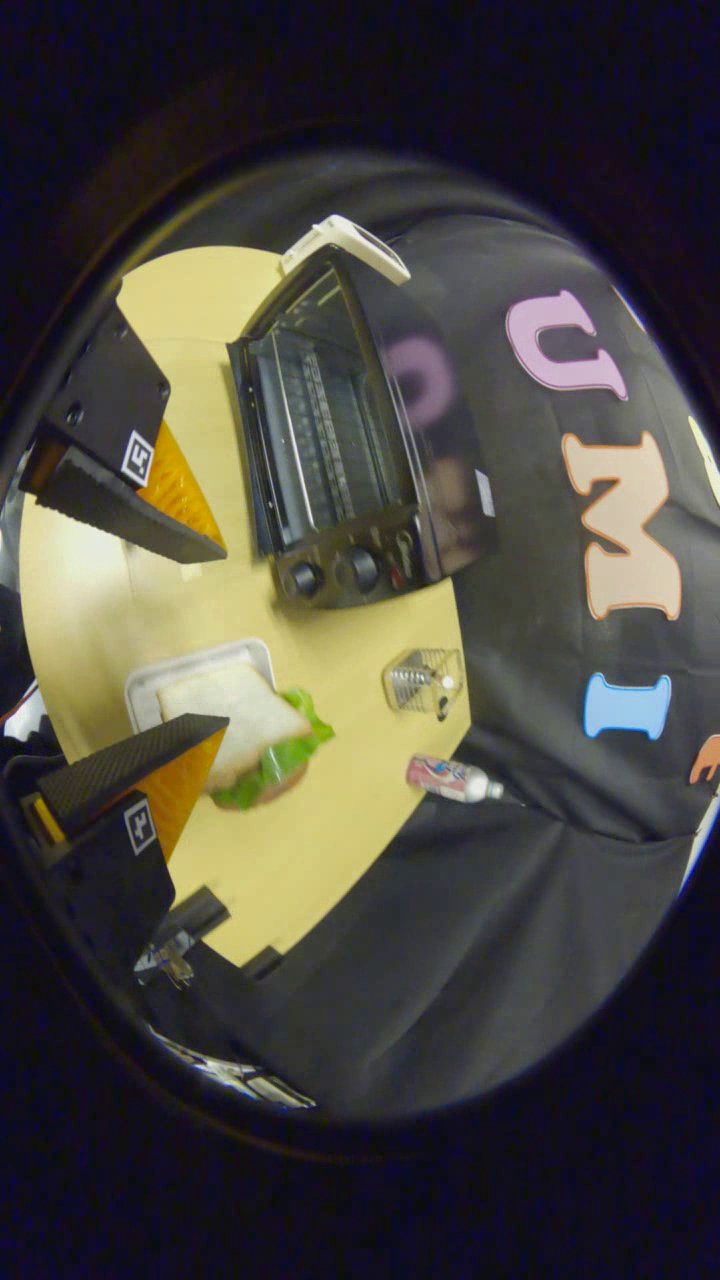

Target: Open the toaster oven, put the food inside, and close the toaster oven door.

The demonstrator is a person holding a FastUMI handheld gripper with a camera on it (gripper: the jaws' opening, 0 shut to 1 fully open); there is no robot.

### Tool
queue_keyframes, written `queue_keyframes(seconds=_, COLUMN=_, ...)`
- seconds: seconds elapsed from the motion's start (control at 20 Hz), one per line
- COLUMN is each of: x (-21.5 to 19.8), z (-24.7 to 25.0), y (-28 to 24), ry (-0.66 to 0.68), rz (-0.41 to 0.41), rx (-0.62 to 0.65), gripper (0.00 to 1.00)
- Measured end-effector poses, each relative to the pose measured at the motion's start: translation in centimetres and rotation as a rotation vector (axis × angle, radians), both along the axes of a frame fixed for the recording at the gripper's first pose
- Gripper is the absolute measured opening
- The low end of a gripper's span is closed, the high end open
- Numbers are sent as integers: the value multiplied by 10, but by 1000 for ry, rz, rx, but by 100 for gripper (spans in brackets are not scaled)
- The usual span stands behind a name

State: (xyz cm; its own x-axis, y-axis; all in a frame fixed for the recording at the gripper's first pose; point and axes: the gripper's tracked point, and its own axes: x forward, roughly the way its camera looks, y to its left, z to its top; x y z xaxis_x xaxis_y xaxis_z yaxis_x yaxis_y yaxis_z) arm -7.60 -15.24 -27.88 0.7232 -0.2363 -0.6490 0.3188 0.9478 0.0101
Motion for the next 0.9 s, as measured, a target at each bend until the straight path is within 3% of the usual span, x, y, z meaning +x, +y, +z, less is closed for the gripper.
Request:
queue_keyframes(seconds=0.3, x=-1, z=-11, y=-59, ry=-1, rz=9, rx=51, gripper=97)
queue_keyframes(seconds=0.45, x=4, z=-30, y=-62, ry=6, rz=68, rx=120, gripper=96)
queue_keyframes(seconds=0.7, x=3, z=-68, y=-67, ry=75, rz=139, rx=165, gripper=72)
queue_keyframes(seconds=0.9, x=14, z=-74, y=-52, ry=51, rz=212, rx=256, gripper=53)
